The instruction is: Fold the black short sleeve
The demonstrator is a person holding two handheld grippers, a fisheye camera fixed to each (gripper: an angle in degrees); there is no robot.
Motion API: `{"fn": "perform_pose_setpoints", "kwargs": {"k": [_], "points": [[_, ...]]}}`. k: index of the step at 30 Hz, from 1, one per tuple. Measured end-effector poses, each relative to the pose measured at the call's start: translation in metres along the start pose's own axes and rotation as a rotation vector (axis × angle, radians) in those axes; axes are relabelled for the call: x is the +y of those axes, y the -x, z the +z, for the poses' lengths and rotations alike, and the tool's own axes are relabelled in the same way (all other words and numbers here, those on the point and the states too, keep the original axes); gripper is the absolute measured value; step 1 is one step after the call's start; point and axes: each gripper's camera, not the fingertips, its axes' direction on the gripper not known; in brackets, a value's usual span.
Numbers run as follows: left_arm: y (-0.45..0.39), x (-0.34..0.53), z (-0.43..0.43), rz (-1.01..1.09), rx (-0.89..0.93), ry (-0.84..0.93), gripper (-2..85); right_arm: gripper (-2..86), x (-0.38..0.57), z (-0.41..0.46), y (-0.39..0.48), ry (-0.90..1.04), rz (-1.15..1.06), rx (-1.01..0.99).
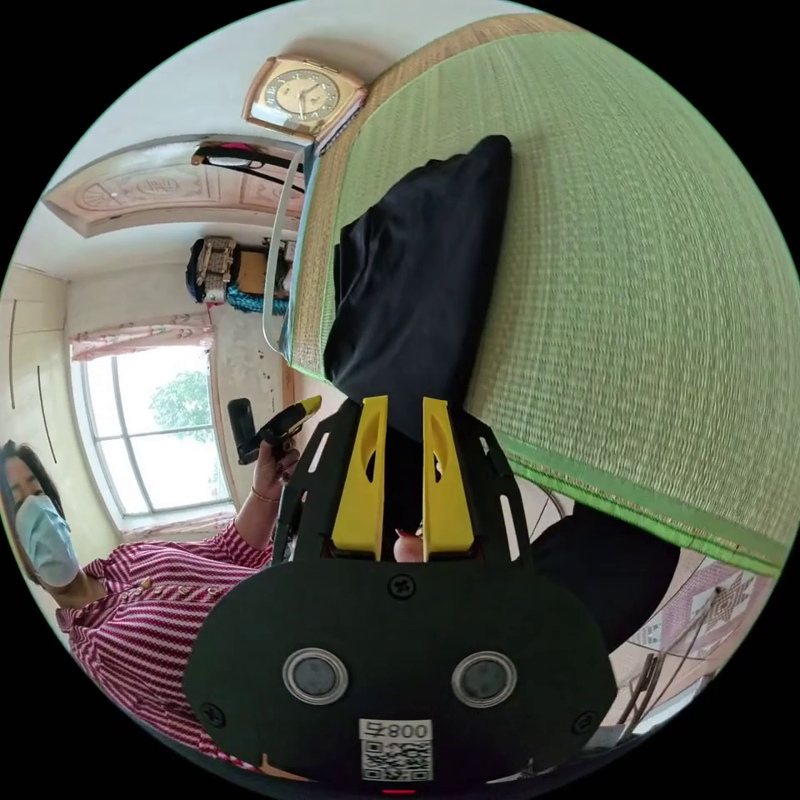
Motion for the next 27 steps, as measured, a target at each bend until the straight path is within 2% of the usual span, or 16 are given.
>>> {"fn": "perform_pose_setpoints", "kwargs": {"k": [5,13,18,27], "points": [[-0.001,-0.007,0.065,-0.101,0.144,0.135,6.6,7.5,0.027,-0.013,-0.015,-0.023,0.041,-0.056],[0.013,-0.022,0.114,-0.241,0.179,0.200,8.2,8.1,0.055,-0.042,-0.039,-0.075,0.099,-0.179],[0.023,-0.025,0.128,-0.290,0.228,0.202,5.7,8.4,0.061,-0.052,-0.050,-0.089,0.127,-0.253],[0.016,-0.020,0.126,-0.250,0.252,0.170,2.0,9.6,0.064,-0.072,-0.061,-0.107,0.153,-0.350]]}}
